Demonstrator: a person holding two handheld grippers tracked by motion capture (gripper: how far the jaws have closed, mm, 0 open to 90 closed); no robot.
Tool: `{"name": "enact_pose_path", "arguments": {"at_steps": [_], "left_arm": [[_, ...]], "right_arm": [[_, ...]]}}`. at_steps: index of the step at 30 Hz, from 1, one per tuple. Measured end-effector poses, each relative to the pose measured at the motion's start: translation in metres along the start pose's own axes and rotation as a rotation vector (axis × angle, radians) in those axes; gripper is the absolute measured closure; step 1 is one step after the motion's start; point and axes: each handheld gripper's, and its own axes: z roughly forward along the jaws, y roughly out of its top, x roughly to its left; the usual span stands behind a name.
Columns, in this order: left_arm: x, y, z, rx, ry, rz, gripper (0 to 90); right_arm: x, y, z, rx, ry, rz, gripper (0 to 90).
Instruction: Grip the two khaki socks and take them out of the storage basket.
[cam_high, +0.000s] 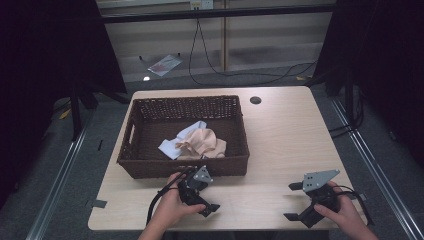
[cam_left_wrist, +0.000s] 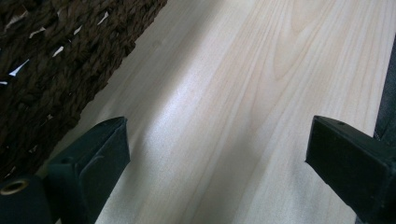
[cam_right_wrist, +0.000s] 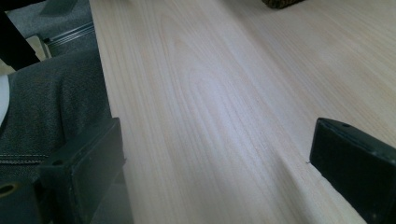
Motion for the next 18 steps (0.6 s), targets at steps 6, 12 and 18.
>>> {"name": "enact_pose_path", "arguments": {"at_steps": [6,12,18], "left_arm": [[0.003,0.0,-0.001,0.019,-0.009,-0.015,6.2],[0.004,0.002,-0.005,0.055,-0.02,-0.008,7.2],[0.008,0.007,-0.013,0.095,-0.038,-0.022,7.2]], "right_arm": [[0.0,0.0,0.0,0.002,0.0,0.001,2.7],[0.0,0.0,0.0,0.001,-0.002,0.003,2.7],[0.0,0.0,0.0,0.0,0.0,0.002,2.7]]}}
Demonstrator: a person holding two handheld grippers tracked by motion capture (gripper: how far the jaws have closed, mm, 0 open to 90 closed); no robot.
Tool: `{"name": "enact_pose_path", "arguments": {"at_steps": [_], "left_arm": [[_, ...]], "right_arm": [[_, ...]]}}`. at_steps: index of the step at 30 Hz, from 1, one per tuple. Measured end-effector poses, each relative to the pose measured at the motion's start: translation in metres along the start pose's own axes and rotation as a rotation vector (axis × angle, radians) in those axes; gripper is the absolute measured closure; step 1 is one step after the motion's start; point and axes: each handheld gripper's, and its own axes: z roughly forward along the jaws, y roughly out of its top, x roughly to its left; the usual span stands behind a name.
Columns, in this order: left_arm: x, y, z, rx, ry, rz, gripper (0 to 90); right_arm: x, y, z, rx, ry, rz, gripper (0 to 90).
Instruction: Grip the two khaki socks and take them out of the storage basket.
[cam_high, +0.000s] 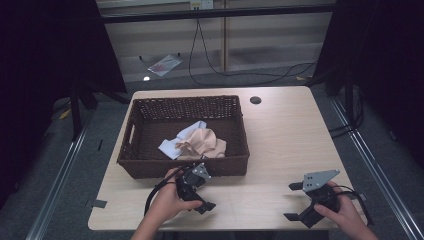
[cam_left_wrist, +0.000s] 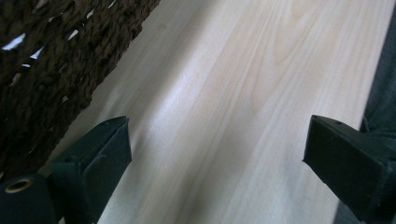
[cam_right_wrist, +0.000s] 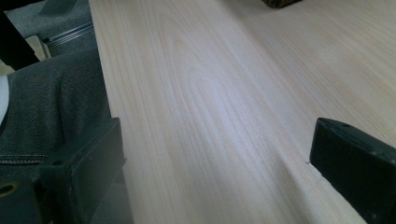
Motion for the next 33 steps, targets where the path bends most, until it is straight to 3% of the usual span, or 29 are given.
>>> {"name": "enact_pose_path", "arguments": {"at_steps": [21,33], "left_arm": [[0.01,0.015,-0.025,0.185,-0.041,0.01,6.5],[0.012,0.025,-0.044,0.216,-0.072,-0.025,7.1]], "right_arm": [[0.0,0.0,0.0,0.001,-0.002,0.0,2.7],[0.0,0.0,0.0,0.002,0.001,-0.001,2.7]]}}
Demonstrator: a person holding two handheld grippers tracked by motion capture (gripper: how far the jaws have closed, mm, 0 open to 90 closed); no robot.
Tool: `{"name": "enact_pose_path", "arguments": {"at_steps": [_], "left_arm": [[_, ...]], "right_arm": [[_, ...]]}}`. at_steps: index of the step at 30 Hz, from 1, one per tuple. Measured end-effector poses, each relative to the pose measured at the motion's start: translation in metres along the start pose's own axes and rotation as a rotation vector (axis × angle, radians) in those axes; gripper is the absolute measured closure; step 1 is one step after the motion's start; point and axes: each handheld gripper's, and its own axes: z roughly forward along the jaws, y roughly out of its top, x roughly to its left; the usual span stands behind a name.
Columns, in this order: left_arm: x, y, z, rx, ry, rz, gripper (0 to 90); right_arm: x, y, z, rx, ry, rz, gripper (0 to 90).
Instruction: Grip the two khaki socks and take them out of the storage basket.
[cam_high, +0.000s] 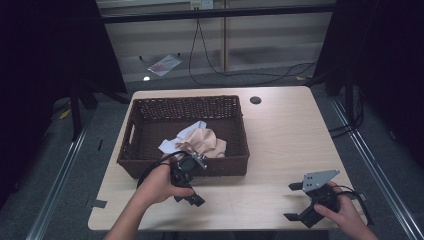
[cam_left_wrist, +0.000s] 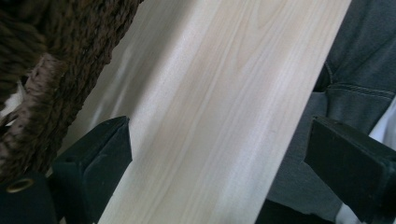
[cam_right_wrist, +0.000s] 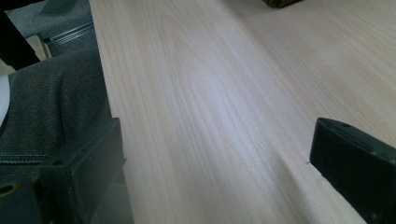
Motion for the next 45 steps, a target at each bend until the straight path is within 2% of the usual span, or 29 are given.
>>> {"name": "enact_pose_path", "arguments": {"at_steps": [6,8,10,17,25,30,31,37,40,45], "left_arm": [[0.001,0.002,-0.009,0.039,-0.014,-0.014,6.9],[0.002,0.003,-0.012,0.036,-0.018,-0.008,6.8],[0.003,0.004,-0.016,0.034,-0.027,-0.021,6.9],[0.004,0.012,-0.032,0.028,-0.021,-0.026,7.0],[0.008,0.021,-0.048,0.021,-0.046,-0.052,7.6],[0.012,0.029,-0.06,0.016,-0.035,-0.06,7.8],[0.012,0.03,-0.062,0.008,-0.035,-0.073,7.9],[0.023,0.038,-0.075,-0.004,-0.02,-0.088,7.9],[0.029,0.041,-0.08,-0.022,-0.023,-0.108,7.5],[0.037,0.044,-0.086,-0.032,0.001,-0.132,7.5]], "right_arm": [[0.0,0.0,0.0,0.001,0.0,0.002,2.7],[0.0,0.0,0.0,0.001,0.001,0.002,2.7],[0.0,0.0,0.001,0.002,0.002,0.001,2.7],[0.0,0.0,0.001,0.001,0.002,0.002,2.7],[0.0,0.0,0.001,0.0,0.002,0.001,2.7],[0.0,0.0,0.0,-0.001,0.003,0.001,2.7],[0.0,0.0,0.0,-0.001,0.003,0.001,2.7],[0.0,0.0,0.001,0.0,0.003,0.001,2.7],[0.0,0.0,0.001,0.0,0.003,0.0,2.7],[0.0,0.0,0.001,-0.001,0.003,-0.003,2.7]]}}
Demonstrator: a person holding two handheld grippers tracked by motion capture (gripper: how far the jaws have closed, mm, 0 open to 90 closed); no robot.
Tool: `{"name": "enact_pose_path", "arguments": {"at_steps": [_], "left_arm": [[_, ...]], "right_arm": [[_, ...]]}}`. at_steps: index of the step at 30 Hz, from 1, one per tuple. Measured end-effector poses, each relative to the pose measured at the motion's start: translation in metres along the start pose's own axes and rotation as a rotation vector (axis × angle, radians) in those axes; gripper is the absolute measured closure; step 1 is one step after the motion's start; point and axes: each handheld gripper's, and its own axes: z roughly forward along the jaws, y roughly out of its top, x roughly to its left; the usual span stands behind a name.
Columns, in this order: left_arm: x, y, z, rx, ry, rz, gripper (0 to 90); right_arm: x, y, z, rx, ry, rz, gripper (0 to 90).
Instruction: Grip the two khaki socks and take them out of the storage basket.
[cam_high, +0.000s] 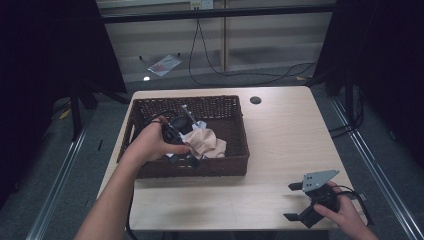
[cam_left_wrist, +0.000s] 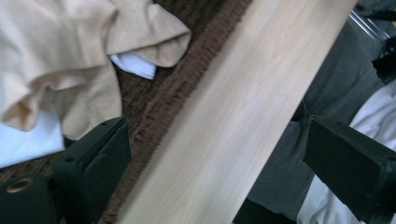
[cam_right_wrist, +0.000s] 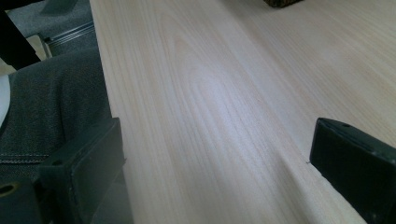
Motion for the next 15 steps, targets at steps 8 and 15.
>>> {"name": "enact_pose_path", "arguments": {"at_steps": [8,15], "left_arm": [[0.017,0.005,-0.002,-0.028,0.046,-0.066,7.7],[0.034,0.009,0.005,-0.056,0.095,-0.138,9.3]], "right_arm": [[0.0,0.0,0.0,0.0,0.0,0.003,2.7],[0.0,0.0,0.0,-0.002,-0.001,0.002,2.7]]}}
